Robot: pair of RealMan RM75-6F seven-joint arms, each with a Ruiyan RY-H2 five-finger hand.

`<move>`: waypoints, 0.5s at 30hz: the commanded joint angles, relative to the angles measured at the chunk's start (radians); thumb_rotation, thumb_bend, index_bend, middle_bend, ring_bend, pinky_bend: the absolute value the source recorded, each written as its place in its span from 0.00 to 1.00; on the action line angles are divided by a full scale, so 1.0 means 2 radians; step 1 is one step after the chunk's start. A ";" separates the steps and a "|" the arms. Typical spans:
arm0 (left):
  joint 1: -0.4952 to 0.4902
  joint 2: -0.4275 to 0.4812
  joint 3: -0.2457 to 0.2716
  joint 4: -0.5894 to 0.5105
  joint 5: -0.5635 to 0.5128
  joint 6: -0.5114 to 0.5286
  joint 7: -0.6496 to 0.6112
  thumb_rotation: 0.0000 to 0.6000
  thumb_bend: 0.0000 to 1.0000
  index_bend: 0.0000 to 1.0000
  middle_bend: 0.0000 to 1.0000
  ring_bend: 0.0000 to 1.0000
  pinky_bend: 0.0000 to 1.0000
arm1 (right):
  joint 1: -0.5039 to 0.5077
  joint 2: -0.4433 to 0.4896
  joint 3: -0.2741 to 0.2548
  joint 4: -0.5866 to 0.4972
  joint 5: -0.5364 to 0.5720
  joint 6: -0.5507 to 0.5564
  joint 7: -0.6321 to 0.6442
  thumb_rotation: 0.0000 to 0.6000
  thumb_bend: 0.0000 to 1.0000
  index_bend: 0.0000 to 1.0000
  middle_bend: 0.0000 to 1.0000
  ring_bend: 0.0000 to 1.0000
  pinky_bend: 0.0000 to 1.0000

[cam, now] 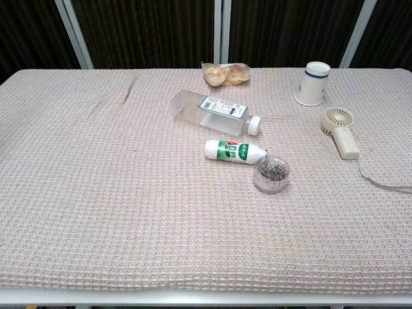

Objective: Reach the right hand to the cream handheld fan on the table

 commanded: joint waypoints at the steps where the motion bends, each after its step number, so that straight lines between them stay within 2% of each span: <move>1: 0.000 0.001 0.000 -0.002 0.002 0.001 0.001 1.00 0.03 0.04 0.00 0.00 0.13 | 0.000 -0.001 0.000 0.000 -0.001 0.000 0.000 1.00 0.12 0.00 0.00 0.00 0.00; 15: 0.000 0.003 0.003 -0.006 0.006 0.001 -0.005 1.00 0.03 0.04 0.00 0.00 0.13 | 0.000 0.000 0.001 -0.006 0.002 0.001 0.000 1.00 0.14 0.00 0.00 0.00 0.00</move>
